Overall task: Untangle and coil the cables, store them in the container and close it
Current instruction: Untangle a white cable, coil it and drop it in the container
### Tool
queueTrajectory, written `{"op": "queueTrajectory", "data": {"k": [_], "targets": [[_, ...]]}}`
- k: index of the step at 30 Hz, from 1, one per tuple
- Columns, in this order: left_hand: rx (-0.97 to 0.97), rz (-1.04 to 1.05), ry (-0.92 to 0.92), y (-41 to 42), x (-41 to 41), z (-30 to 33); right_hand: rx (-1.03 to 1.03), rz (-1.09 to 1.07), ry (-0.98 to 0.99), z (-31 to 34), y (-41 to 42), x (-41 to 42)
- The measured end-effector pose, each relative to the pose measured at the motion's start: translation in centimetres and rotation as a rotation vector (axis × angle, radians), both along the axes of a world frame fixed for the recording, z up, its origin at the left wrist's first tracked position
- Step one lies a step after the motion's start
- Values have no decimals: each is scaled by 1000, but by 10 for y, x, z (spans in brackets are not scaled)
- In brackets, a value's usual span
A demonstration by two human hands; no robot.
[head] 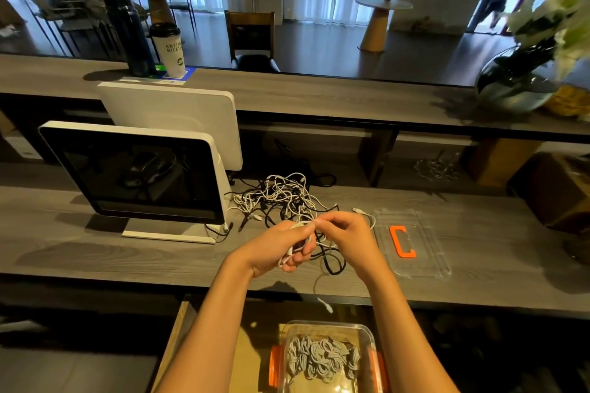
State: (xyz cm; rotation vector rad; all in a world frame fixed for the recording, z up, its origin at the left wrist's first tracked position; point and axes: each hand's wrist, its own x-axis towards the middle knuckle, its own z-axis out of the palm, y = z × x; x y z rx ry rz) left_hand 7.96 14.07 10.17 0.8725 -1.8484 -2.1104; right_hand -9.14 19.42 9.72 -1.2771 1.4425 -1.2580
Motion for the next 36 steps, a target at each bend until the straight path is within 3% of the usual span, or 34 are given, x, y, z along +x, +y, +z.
{"op": "queueTrajectory", "data": {"k": [3,7,13,15,17,19,22,26,36], "targets": [[-37,161,14,-1,2,1,43,-49,3,-4,0,-4],[34,643,133,-14,2,-2,83,-106,2,-10,2,-15],[575,1006,781,-22,3,1,135,-45,-5,-10,3,-14],[524,1101,726,-21,2,2,155,28,38,-9,4,-12],[301,1192,465,-22,0,-3,176,117,129,-8,6,-10],[4,1159,171,-21,-1,-9,172,202,207,-5,6,-8],[-361,952,-199,-17,-4,-7,120,294,245,3,7,-6],[-551,660,-458,-13,-15,-2,10,280,233,8,6,2],[92,104,-171,3,-16,-6,-19,-21,75,3,2,6]]}}
